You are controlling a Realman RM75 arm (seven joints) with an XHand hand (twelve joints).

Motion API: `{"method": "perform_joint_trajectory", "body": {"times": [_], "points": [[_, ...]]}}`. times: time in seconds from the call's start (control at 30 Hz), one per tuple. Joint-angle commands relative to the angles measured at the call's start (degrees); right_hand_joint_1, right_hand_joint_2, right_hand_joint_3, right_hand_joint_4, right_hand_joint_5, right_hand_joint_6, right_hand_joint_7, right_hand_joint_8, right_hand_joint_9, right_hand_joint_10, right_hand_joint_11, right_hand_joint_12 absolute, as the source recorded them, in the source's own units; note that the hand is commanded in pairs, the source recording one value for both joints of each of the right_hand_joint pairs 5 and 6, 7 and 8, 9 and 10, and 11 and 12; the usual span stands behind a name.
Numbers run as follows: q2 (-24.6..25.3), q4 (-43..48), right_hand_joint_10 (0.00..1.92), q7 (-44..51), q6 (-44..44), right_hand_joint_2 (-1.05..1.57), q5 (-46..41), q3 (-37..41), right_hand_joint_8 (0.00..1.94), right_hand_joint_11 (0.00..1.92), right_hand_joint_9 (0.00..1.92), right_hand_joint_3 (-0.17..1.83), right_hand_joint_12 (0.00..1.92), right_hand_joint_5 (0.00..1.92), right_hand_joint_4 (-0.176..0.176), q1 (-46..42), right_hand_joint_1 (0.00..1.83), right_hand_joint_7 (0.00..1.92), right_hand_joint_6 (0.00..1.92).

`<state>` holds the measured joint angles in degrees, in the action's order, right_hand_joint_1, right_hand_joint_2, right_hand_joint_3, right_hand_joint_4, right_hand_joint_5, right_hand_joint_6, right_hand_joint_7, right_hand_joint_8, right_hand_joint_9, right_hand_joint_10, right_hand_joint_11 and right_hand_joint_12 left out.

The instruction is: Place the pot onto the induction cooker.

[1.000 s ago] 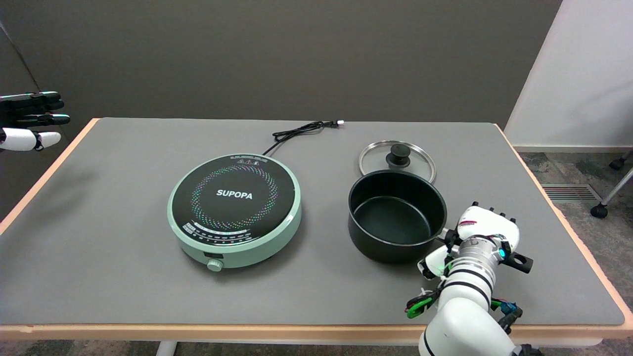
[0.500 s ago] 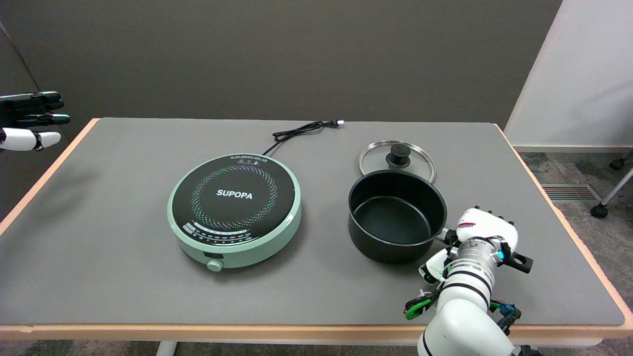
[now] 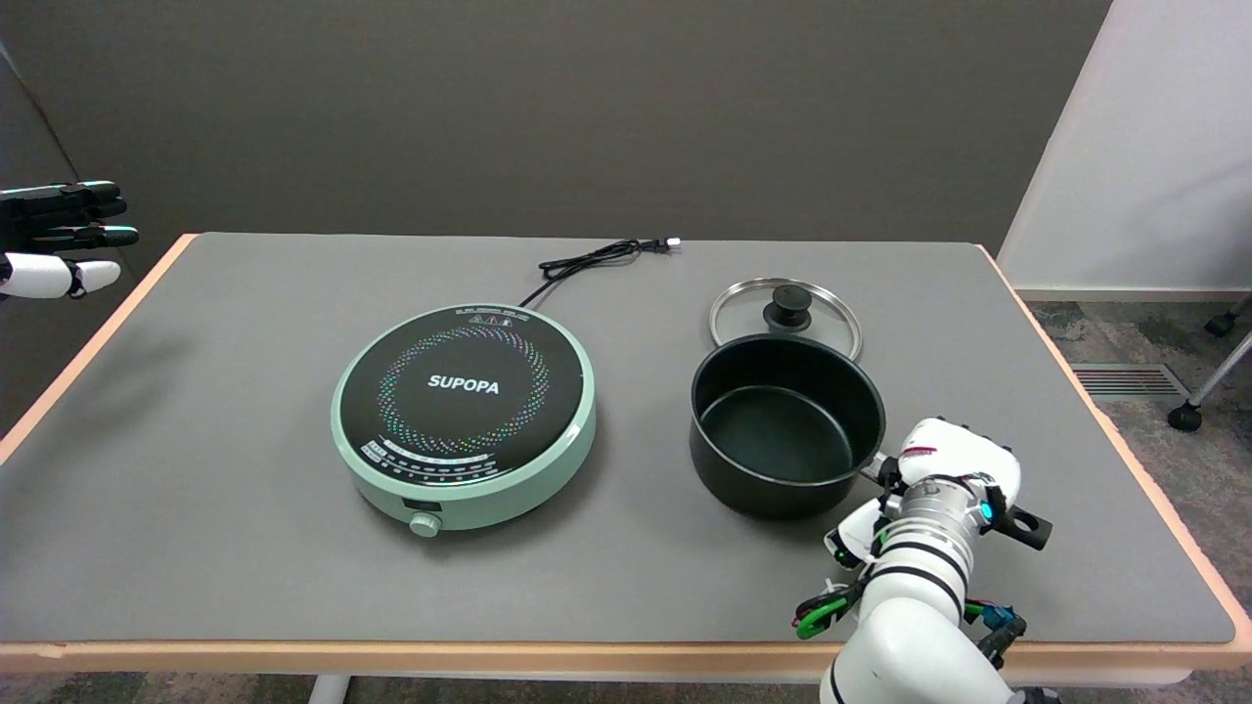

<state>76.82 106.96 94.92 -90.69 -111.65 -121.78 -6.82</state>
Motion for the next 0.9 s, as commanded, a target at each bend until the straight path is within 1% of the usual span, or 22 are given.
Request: {"method": "perform_joint_trajectory", "body": {"times": [0.03, 0.07, 0.1, 0.13, 0.27, 0.33, 0.5, 0.57, 0.63, 0.67, 0.73, 0.8, 0.9], "points": [[0.9, 0.1, 1.51, -0.5, -1.1, -0.27, 1.0, -1.0, 1.51, 1.51, 1.51, 1.76, 1.51, 1.51, -0.106, 0.0, 1.17, 1.51, 1.51], [0.9, 0.2, 1.57, -0.5, -0.9, -0.18, 1.1, -1.0, 1.57, 1.57, 1.57, 1.67, 1.57, 1.57, -0.110, 0.1, 1.16, 1.57, 1.57], [0.9, 0.2, 1.65, -0.5, -0.7, -0.06, 1.1, -0.8, 1.65, 1.65, 1.65, 1.54, 1.65, 1.65, -0.103, 0.1, 1.15, 1.65, 1.65], [0.9, 0.2, 1.69, -0.5, -0.6, 0.01, 1.3, -0.8, 1.69, 1.69, 1.69, 1.47, 1.69, 1.69, -0.096, 0.1, 1.15, 1.69, 1.69], [0.8, 0.2, 1.72, -0.3, 0.0, 0.05, 2.6, -0.6, 1.72, 1.72, 1.72, 1.32, 1.72, 1.72, -0.086, 0.2, 1.16, 1.72, 1.72], [0.7, 0.2, 1.72, -0.4, 0.2, 0.05, 2.6, -0.5, 1.72, 1.72, 1.72, 1.30, 1.72, 1.72, -0.087, 0.2, 1.17, 1.72, 1.72], [0.6, 0.1, 1.73, -0.5, 0.6, 0.11, 2.6, 0.1, 1.73, 1.73, 1.73, 1.38, 1.73, 1.73, -0.089, 0.2, 1.24, 1.73, 1.73], [0.6, 0.1, 1.74, -0.5, 0.7, 0.17, 2.5, 0.4, 1.74, 1.74, 1.74, 1.32, 1.74, 1.74, -0.087, 0.2, 1.25, 1.74, 1.74], [0.6, 0.1, 1.74, -0.5, 0.9, 0.32, 2.5, 0.6, 1.74, 1.74, 1.74, 1.18, 1.74, 1.74, -0.085, 0.2, 1.25, 1.74, 1.74], [0.5, 0.1, 1.74, -0.5, 0.9, 0.44, 2.5, 0.7, 1.74, 1.74, 1.74, 1.05, 1.74, 1.74, -0.084, 0.2, 1.23, 1.74, 1.74], [0.5, 0.1, 1.73, -0.8, 0.9, 0.64, 2.6, 0.8, 1.73, 1.73, 1.73, 0.88, 1.73, 1.73, -0.084, 0.2, 1.19, 1.73, 1.73], [0.3, 0.1, 1.72, -1.4, 1.0, 0.78, 2.6, 1.0, 1.72, 1.72, 1.72, 0.83, 1.72, 1.72, -0.086, 0.2, 1.13, 1.72, 1.72], [0.2, 0.1, 1.71, -2.1, 1.3, 0.90, 2.6, 1.3, 1.71, 1.71, 1.71, 0.80, 1.71, 1.71, -0.086, 0.2, 1.07, 1.71, 1.71]]}}
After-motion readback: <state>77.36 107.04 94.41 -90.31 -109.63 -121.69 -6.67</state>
